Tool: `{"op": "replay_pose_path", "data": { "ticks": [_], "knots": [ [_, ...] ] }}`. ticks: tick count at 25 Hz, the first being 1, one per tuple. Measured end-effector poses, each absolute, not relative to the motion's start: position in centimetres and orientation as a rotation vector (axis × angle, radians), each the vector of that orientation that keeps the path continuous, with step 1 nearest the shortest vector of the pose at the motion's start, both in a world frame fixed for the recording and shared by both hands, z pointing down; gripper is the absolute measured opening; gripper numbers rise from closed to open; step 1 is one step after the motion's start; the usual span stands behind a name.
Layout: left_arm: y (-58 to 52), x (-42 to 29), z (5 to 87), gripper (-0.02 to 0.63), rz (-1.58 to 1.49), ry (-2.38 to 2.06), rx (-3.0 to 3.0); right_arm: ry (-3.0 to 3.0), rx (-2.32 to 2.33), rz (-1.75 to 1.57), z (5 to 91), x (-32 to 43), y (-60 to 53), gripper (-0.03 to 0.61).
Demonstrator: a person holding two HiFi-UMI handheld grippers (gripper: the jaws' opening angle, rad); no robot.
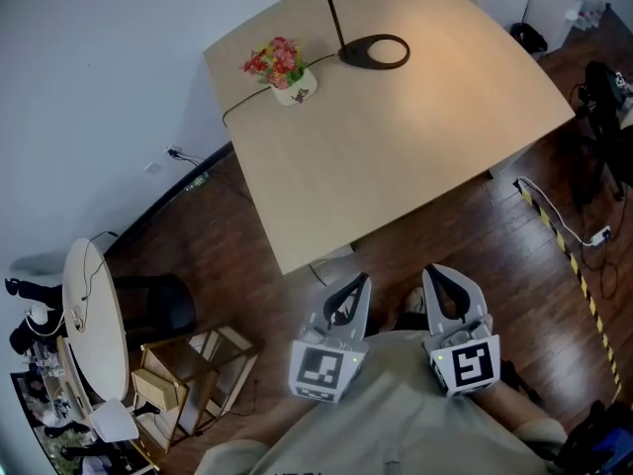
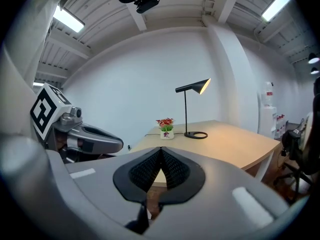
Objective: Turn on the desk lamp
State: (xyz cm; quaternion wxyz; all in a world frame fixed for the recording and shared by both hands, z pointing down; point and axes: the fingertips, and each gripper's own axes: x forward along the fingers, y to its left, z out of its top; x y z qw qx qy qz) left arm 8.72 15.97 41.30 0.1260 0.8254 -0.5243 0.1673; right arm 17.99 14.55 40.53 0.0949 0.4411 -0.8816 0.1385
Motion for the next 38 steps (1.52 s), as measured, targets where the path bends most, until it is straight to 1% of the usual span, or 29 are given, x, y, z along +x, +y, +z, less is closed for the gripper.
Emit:
{"op": "replay_pose_path", "data": {
  "ticks": [5,14,20,26,38],
  "knots": [
    [15.9,7.8,41.0,-0.002,0.465,-1.495,2.458,-2.588,1.355,0.348,39.7,17.2,14.3,0.000],
    [16.7,1.8,40.5,-0.002,0.378,-1.465,2.501,-2.545,1.385,0.258,39.1,11.2,16.6,0.000],
    [17.2,0.3,40.5,-0.002,0.334,-1.388,2.557,-2.487,1.472,0.273,38.5,9.8,17.5,0.000],
    [17.3,-0.2,40.4,-0.002,0.333,-1.363,2.583,-2.463,1.507,0.273,38.4,9.7,17.5,0.000],
    [17.0,0.3,40.1,-0.002,0.348,-1.404,2.564,-2.493,1.387,0.258,38.9,9.5,17.2,-0.003]
  ]
}}
